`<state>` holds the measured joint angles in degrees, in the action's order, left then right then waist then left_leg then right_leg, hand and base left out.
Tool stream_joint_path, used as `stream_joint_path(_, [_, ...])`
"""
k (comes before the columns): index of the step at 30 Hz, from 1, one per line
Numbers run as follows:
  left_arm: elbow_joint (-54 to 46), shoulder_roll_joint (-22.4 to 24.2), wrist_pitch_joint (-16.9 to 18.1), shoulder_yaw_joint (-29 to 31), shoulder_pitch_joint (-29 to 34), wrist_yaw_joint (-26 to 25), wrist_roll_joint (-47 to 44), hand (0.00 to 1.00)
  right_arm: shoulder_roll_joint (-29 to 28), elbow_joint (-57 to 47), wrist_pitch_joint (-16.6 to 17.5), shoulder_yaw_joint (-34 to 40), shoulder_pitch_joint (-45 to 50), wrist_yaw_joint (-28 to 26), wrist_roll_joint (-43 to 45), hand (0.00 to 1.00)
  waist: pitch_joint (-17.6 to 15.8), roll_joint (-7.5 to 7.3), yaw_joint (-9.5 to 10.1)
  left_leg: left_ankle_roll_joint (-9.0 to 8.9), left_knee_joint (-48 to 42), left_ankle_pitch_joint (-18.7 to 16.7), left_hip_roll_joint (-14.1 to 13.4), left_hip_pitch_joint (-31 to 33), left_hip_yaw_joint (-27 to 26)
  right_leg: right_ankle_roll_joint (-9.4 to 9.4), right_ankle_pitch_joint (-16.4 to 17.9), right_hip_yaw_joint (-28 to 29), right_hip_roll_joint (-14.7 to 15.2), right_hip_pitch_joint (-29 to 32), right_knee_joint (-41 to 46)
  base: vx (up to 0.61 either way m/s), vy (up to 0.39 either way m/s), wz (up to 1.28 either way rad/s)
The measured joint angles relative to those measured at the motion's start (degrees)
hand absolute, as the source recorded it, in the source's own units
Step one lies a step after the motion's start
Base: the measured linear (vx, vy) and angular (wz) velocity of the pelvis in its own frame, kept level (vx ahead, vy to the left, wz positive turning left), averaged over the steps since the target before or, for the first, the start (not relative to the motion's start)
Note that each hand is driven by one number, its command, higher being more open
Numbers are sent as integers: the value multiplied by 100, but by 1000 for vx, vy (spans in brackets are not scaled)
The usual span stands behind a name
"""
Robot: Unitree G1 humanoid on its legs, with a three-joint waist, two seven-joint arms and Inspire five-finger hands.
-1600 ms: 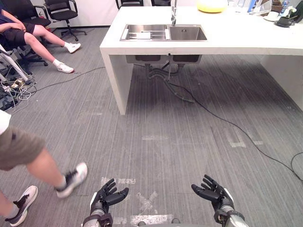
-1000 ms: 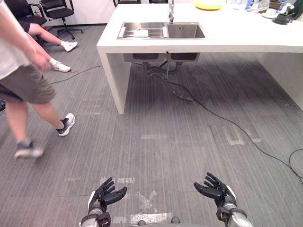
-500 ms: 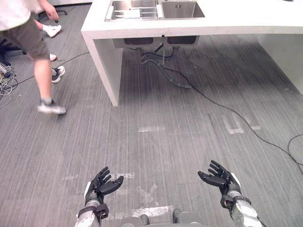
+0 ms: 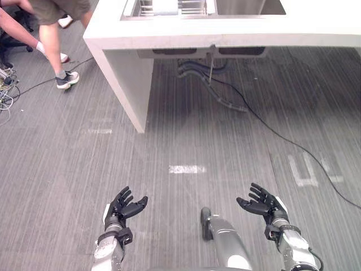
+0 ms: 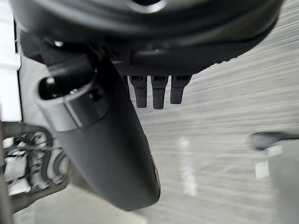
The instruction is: Walk over to the sink, pick up the cup, carry it to the dishwasher, place the cup inside the dishwasher, then close the dishwasher door
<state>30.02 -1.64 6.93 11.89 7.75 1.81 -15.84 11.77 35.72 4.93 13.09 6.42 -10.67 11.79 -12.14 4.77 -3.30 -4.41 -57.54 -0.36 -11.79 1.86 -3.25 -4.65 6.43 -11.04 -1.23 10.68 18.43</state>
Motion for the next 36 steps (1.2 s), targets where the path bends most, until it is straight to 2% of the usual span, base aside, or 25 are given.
stream_joint_path(2, [-498,145,-8,-48,97,-15,-5,90,-236,-379,6,-17,101,24,1,90,-72,-104,137,76,-962,-501,-289,833,-373,-48,35,20,-41,-732,-526,483,-140,7])
stream_joint_path(4, [-1300,262,-12,-134,240,-25,-45,90,-401,-643,19,-18,136,85,-1,90,-94,-137,359,67,-897,-924,-423,1693,-722,-57,83,118,-69,-1270,-975,416,-73,-16])
stream_joint_path(6, [-2025,311,-11,-180,317,-82,-56,90,-447,-702,17,-18,126,114,-2,90,-114,-159,489,105,-149,-1194,-317,2180,-872,-45,259,157,-65,-1589,-1089,394,34,-9])
stream_joint_path(8, [-3168,306,5,-303,486,-187,-57,90,-450,-776,32,-10,300,172,-4,90,-73,-206,583,50,2307,-1132,248,2138,-769,80,624,150,45,-1868,-1090,439,125,5])
stream_joint_path(9, [-3435,304,9,-315,506,-199,-57,90,-435,-782,34,-5,335,183,-4,90,-47,-172,598,47,2903,-1032,360,2091,-714,91,741,157,56,-1920,-1088,479,173,-4])
stream_joint_path(10, [-4009,260,49,-317,506,-256,-42,90,-434,-752,26,3,393,211,-6,90,-12,-132,675,255,3577,-473,525,1959,-645,234,955,230,107,-2064,-1044,554,218,-24])
stream_joint_path(11, [-4458,167,105,-334,508,-323,-18,90,-495,-738,11,-28,493,208,-7,90,73,-311,758,537,3643,-95,709,1832,-743,439,1066,342,289,-2192,-1034,490,184,-27])
stream_joint_path(12, [-4680,129,117,-331,497,-371,10,90,-528,-739,11,-44,532,205,-7,90,128,-404,774,666,3509,-90,783,1861,-789,506,1096,387,397,-2222,-1039,781,271,-22])
stream_joint_path(14, [-5334,49,122,-382,450,-466,121,90,-548,-739,6,-62,564,197,-9,90,190,-482,802,824,2993,-572,816,1858,-899,584,1056,675,542,-2297,-837,694,244,-17])
stream_joint_path(15, [-5672,-60,146,-477,402,-549,369,90,-555,-734,5,-62,556,188,-9,90,214,-520,869,840,2938,-836,842,1645,-1017,600,1055,878,628,-2216,-334,535,218,-41])
stream_joint_path(17, [-6042,-260,194,-586,307,-618,594,90,-589,-693,13,-71,495,166,-8,90,233,-556,881,828,3169,-1094,942,1106,-1166,1067,873,1057,769,-1630,1374,475,184,-40])
stream_joint_path(18, [-6213,-415,230,-692,191,-700,761,90,-635,-683,39,-120,494,142,-8,90,240,-569,829,819,3350,-1241,1027,705,-1203,1471,489,1123,936,-1071,2820,415,101,-16])
stream_joint_path(19, [-6366,-525,270,-730,112,-773,945,90,-660,-617,34,-209,509,64,-9,90,259,-573,718,857,3445,-1453,1065,317,-1200,1393,491,1098,1035,-606,3922,410,76,-8])
stream_joint_path(21, [-6585,-608,428,-773,77,-813,1301,90,-721,-467,35,-338,581,-69,-15,90,349,-540,547,826,3642,-1653,1029,-189,-1157,1041,667,865,1087,52,4476,424,17,8])
stream_joint_path(22, [-6598,-677,583,-776,-12,-797,1440,90,-781,-310,31,-350,606,-135,-20,90,362,-529,462,753,3795,-1726,964,-477,-1102,865,786,672,1050,418,4327,535,-44,16])
stream_joint_path(23, [-6582,-712,627,-762,-63,-788,1491,90,-793,-224,23,-350,606,-170,-26,90,362,-522,416,674,3856,-1713,917,-603,-1079,809,820,571,1023,583,4163,461,-72,24])
stream_joint_path(25, [-6342,-882,662,-723,-233,-672,1532,90,-753,-9,-37,-343,622,-264,-70,90,352,-492,246,577,4246,-1744,794,-1131,-934,730,855,268,868,1079,3004,560,-161,40])
stream_joint_path(26, [-6097,-980,654,-721,-326,-602,1539,90,-699,-10,-45,-335,655,-294,-70,90,362,-508,172,492,4356,-1791,754,-1317,-829,740,691,242,732,1174,2139,636,-226,47])
stream_joint_path(27, [-5971,-1049,640,-718,-362,-557,1565,90,-666,-8,-45,-335,672,-311,-70,90,388,-559,139,396,4341,-1846,768,-1379,-782,692,410,286,677,1146,1585,545,-212,46])
stream_joint_path(28, [-5786,-1202,588,-718,-391,-469,1665,90,-626,0,-40,-335,731,-331,-69,90,461,-701,92,253,4292,-1942,859,-1469,-663,328,-547,391,628,1090,919,472,-175,23])
stream_joint_path(29, [-5474,-1226,471,-761,-409,-319,1845,90,-406,196,-31,-288,649,-328,-67,90,455,-373,82,205,4246,-2001,584,-1560,-498,204,-343,316,424,975,1067,458,-159,9])
stream_joint_path(30, [-5390,-1319,390,-772,-447,-230,1926,90,-364,233,-38,-246,612,-338,-68,90,467,-318,95,223,4218,-1937,539,-1548,-421,192,-226,300,382,967,1078,529,-188,-1])
stream_joint_path(33, [-5056,-1665,201,-1084,-851,263,2182,90,-327,206,-52,-70,710,-378,-66,90,436,-262,22,25,3555,-1472,347,-1387,34,31,159,4,317,576,1006,486,-234,38])
stream_joint_path(34, [-5044,-1735,197,-1231,-964,440,2214,90,-326,140,-51,-29,813,-399,-66,90,430,-268,4,-116,2666,-1135,251,-1026,105,9,173,-90,282,218,691,464,-234,36])
stream_joint_path(36, [-5084,-1949,205,-1428,-1121,647,2266,90,-324,-53,-51,1,1012,-402,-64,90,426,-272,56,-99,1519,-1317,44,-519,-85,-1,173,-135,248,-312,250,356,-148,22])
